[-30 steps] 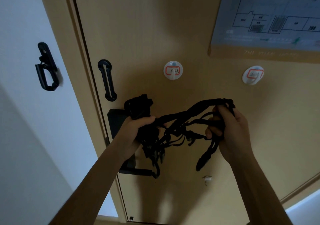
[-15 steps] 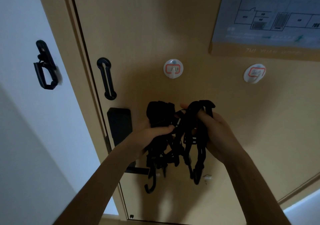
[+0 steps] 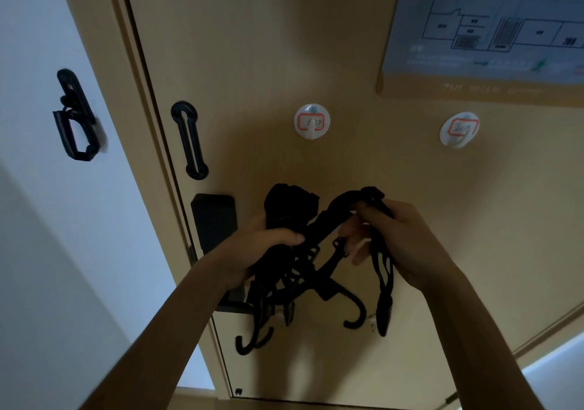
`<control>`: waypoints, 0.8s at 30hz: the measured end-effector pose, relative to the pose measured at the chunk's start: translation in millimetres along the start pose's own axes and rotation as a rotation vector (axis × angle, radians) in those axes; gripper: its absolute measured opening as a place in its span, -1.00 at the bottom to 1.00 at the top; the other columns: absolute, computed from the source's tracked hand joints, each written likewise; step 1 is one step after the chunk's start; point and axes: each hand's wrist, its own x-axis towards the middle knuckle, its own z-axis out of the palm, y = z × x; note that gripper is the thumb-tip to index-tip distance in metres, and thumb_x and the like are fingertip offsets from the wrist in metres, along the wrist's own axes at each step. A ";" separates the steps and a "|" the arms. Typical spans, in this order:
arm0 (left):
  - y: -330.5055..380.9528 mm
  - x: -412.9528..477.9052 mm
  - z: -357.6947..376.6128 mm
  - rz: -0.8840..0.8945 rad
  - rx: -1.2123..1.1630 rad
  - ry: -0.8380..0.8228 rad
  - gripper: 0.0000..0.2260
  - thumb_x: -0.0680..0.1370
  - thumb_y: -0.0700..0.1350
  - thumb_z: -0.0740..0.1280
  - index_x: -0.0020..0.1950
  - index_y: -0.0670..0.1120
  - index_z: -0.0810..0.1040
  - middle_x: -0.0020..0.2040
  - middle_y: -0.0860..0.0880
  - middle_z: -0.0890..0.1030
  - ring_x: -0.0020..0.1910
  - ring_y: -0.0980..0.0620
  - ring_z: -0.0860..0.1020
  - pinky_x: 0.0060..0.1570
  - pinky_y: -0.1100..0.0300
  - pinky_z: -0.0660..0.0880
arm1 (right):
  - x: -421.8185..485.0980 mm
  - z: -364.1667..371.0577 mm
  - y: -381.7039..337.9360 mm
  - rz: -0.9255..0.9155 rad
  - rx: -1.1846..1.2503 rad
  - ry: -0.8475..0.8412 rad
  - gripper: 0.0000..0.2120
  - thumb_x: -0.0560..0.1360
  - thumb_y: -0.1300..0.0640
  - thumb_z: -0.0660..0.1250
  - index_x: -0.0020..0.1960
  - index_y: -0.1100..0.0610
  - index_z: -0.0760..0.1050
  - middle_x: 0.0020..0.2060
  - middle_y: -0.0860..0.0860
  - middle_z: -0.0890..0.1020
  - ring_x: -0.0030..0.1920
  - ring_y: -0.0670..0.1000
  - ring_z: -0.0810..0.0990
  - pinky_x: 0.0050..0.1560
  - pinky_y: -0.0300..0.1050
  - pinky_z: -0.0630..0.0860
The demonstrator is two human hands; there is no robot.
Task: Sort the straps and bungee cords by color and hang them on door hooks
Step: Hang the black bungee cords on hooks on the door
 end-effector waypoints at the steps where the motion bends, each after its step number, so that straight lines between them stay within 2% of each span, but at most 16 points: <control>1: -1.4 0.2 -1.7 -0.015 -0.029 -0.010 -0.69 0.40 -0.16 0.41 0.13 -0.12 0.53 -0.07 -0.15 0.66 -0.04 -0.11 0.63 0.05 -0.04 0.54 | 0.0 -2.2 1.7 -0.023 -0.065 0.039 -0.75 0.61 0.17 0.17 -0.06 0.26 0.58 -0.43 0.13 0.55 -0.47 0.11 0.48 -0.47 -0.07 0.44; 2: -1.7 -0.7 -3.0 -0.019 -0.063 -0.032 -0.66 0.39 -0.13 0.38 0.15 -0.14 0.50 -0.07 -0.20 0.67 -0.05 -0.13 0.64 0.00 -0.03 0.54 | 0.0 -4.2 3.1 -0.041 -0.117 0.076 -0.76 0.60 0.16 0.19 -0.09 0.24 0.59 -0.48 0.10 0.47 -0.49 0.10 0.40 -0.48 -0.08 0.36; 4: -0.3 -2.9 -3.6 0.013 -0.116 -0.084 -0.77 0.41 -0.14 0.29 0.05 -0.14 0.51 -0.15 -0.24 0.66 -0.16 -0.13 0.64 -0.17 0.07 0.53 | 1.0 -7.5 5.5 -0.058 -0.182 0.135 -0.77 0.58 0.14 0.23 -0.12 0.21 0.60 -0.49 0.11 0.38 -0.47 0.09 0.28 -0.47 -0.08 0.26; 5: -0.4 -3.6 -4.2 0.026 -0.137 -0.093 -0.82 0.42 -0.15 0.27 0.00 -0.14 0.51 -0.19 -0.25 0.64 -0.21 -0.13 0.62 -0.24 0.10 0.52 | 1.4 -8.3 6.2 -0.063 -0.206 0.153 -0.77 0.58 0.13 0.24 -0.13 0.20 0.60 -0.46 0.14 0.40 -0.47 0.08 0.27 -0.47 -0.09 0.25; 7: 0.3 -4.9 -4.6 0.061 -0.186 -0.107 -0.86 0.43 -0.16 0.24 -0.04 -0.13 0.50 -0.25 -0.25 0.61 -0.27 -0.13 0.60 -0.30 0.12 0.53 | 2.4 -7.1 7.1 -0.074 -0.251 0.158 -0.76 0.58 0.09 0.23 -0.13 0.17 0.60 -0.35 0.14 0.58 -0.52 0.05 0.30 -0.50 -0.15 0.28; 9: 0.5 -6.5 -4.7 0.088 -0.230 -0.123 -0.85 0.43 -0.16 0.22 -0.04 -0.15 0.47 -0.30 -0.23 0.59 -0.33 -0.11 0.59 -0.34 0.14 0.53 | 2.9 -4.1 10.2 -0.047 -0.229 0.100 -0.75 0.59 0.05 0.22 -0.09 0.15 0.61 -0.20 0.08 0.68 -0.55 0.04 0.27 -0.51 -0.15 0.23; 12: 2.6 -7.8 -5.8 0.102 -0.293 -0.178 -0.80 0.39 -0.16 0.26 -0.01 -0.17 0.43 -0.33 -0.22 0.57 -0.43 -0.06 0.55 -0.43 0.22 0.50 | 3.4 -0.1 21.3 0.012 -0.175 -0.088 -0.75 0.57 -0.02 0.21 0.08 0.04 0.61 -0.32 0.06 0.63 -0.55 0.06 0.29 -0.53 -0.18 0.13; 15: 3.7 -7.5 -7.7 0.109 -0.314 -0.202 -0.74 0.35 -0.10 0.30 -0.01 -0.16 0.42 -0.35 -0.20 0.56 -0.47 -0.04 0.53 -0.45 0.26 0.48 | 3.1 3.6 27.4 0.007 -0.221 -0.213 -0.70 0.53 -0.12 0.24 0.13 0.00 0.61 -0.40 0.10 0.45 -0.49 0.03 0.25 -0.50 -0.22 0.15; 18: 3.2 -8.2 -9.9 0.094 -0.294 -0.142 -0.80 0.38 -0.16 0.28 -0.03 -0.18 0.43 -0.41 -0.19 0.55 -0.52 -0.02 0.51 -0.49 0.30 0.46 | 4.5 2.0 27.0 -0.029 -0.213 -0.244 -0.61 0.52 -0.13 0.29 -0.13 0.20 0.62 -0.37 0.32 0.44 -0.53 -0.05 0.24 -0.51 -0.26 0.16; 19: 2.1 -7.4 -10.6 0.084 -0.269 -0.125 -0.83 0.40 -0.17 0.25 -0.04 -0.18 0.43 -0.41 -0.19 0.54 -0.52 -0.02 0.52 -0.48 0.29 0.47 | 5.0 1.3 25.5 -0.037 -0.181 -0.226 -0.55 0.50 -0.14 0.30 -0.19 0.28 0.56 -0.41 0.30 0.39 -0.54 -0.05 0.22 -0.52 -0.25 0.14; 21: -0.9 -5.5 -10.8 0.056 -0.173 -0.102 -0.83 0.40 -0.16 0.28 -0.07 -0.20 0.46 -0.40 -0.18 0.57 -0.46 -0.04 0.55 -0.38 0.22 0.51 | 6.6 1.5 21.2 -0.048 -0.083 -0.138 -0.50 0.51 -0.12 0.29 -0.15 0.38 0.51 -0.41 0.22 0.33 -0.54 -0.02 0.17 -0.51 -0.17 0.07; 23: -5.8 -1.9 -11.5 0.016 -0.100 -0.067 -0.80 0.35 -0.15 0.37 -0.08 -0.19 0.50 -0.34 -0.17 0.60 -0.37 -0.09 0.59 -0.24 0.10 0.54 | 9.2 3.5 16.1 -0.062 -0.017 -0.031 -0.66 0.56 0.01 0.21 -0.22 0.17 0.62 -0.44 0.17 0.33 -0.53 -0.02 0.17 -0.48 -0.08 0.05; 24: -7.5 -0.7 -11.5 -0.004 -0.090 -0.039 -0.80 0.35 -0.16 0.38 -0.07 -0.19 0.51 -0.32 -0.16 0.61 -0.35 -0.10 0.60 -0.21 0.06 0.55 | 10.4 4.3 15.2 -0.077 -0.007 -0.002 -0.64 0.59 0.07 0.17 -0.29 0.04 0.62 -0.48 0.08 0.34 -0.54 -0.02 0.17 -0.46 -0.06 0.04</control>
